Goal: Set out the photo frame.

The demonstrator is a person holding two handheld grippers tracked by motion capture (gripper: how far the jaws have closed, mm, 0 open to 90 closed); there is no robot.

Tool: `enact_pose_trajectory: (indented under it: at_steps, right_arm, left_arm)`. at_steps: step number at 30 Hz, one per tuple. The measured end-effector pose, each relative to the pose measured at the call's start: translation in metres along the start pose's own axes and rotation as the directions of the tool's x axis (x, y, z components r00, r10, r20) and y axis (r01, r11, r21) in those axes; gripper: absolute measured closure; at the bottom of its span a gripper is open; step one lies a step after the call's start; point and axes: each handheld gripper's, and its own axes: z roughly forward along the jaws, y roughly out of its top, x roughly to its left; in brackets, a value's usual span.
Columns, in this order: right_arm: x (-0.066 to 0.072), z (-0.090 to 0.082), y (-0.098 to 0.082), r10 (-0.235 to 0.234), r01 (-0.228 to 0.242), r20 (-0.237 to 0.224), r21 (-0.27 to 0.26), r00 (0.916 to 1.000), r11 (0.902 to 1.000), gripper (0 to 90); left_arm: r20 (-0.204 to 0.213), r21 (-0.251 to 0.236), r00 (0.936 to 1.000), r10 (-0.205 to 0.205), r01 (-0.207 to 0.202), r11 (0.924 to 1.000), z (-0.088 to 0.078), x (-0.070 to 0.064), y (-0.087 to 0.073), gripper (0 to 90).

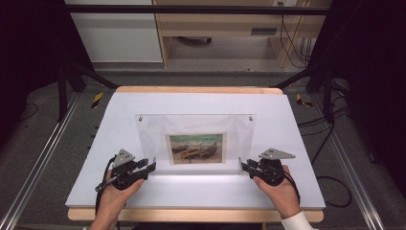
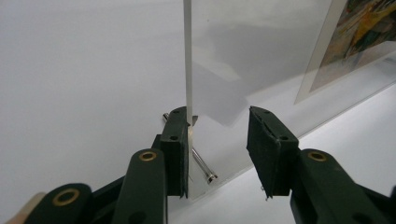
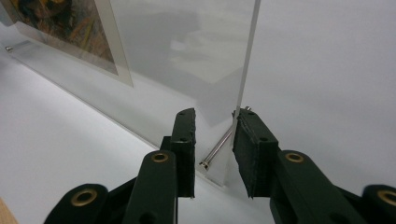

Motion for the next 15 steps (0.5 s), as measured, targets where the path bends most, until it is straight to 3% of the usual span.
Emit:
enact_pose_trajectory:
  at_steps: [15]
  right_arm:
    - [0.0007,-0.0006,-0.0024,-0.004,0.004,-0.002,0.006,1.0000,1.0000,69.5]
  left_arm:
    - [-0.004,0.005,1.0000,0.009,-0.009,1.0000,-0.0008,-0.0029,-0.0022,58.4]
